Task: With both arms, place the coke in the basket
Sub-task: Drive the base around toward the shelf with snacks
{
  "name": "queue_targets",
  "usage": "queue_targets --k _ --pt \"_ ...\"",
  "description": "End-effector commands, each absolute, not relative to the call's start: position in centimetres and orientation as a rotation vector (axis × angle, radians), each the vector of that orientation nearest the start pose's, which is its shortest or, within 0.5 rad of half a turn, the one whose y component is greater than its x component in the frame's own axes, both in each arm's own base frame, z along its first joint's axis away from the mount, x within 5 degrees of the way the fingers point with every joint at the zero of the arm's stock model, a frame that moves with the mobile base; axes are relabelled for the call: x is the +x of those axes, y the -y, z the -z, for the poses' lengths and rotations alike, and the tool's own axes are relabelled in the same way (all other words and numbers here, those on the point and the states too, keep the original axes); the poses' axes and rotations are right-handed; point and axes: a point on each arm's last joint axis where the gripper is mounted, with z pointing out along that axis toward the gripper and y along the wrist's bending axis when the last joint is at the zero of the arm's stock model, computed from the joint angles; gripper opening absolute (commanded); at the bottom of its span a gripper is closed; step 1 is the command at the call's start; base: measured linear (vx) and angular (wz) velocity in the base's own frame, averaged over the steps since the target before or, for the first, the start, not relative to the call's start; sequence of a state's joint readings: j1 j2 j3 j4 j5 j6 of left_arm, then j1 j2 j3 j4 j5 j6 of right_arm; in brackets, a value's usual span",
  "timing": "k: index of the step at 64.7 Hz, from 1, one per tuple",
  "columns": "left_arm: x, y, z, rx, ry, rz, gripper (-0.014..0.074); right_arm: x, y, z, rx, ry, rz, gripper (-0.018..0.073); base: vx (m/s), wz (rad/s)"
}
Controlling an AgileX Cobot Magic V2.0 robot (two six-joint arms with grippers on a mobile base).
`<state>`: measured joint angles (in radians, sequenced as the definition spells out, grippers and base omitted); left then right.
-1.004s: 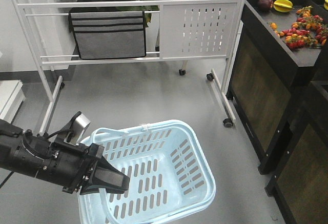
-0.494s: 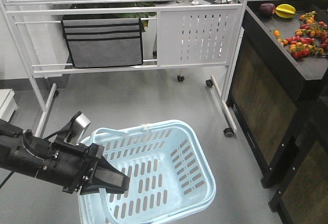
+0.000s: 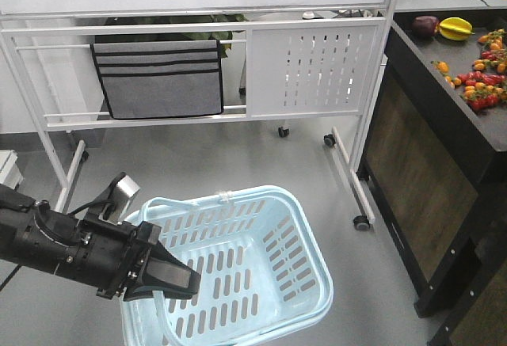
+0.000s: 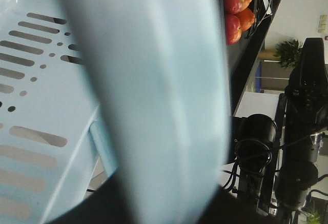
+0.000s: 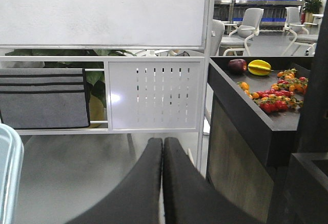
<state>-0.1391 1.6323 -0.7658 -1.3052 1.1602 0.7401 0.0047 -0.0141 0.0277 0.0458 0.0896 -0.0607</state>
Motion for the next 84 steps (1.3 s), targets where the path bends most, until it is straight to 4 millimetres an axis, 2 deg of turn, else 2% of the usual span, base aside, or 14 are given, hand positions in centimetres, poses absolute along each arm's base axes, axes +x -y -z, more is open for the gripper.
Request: queue_targets --k 1,47,84 --pt "24.50 12.01 -22.45 0.110 -2.535 1.756 -0.0006 5.57 -0.01 -20.03 -0.020 -1.508 0.021 -0.0010 0.19 0.01" --pt "24.50 12.01 -22.45 0.110 -2.535 1.756 -0.0006 5.57 -0.01 -20.03 -0.020 -1.508 0.021 -0.0010 0.20 0.08" --pt "24.50 12.01 -22.45 0.110 -2.535 1.756 -0.0006 5.57 -0.01 -20.03 -0.020 -1.509 0.021 -0.0010 0.20 0.50"
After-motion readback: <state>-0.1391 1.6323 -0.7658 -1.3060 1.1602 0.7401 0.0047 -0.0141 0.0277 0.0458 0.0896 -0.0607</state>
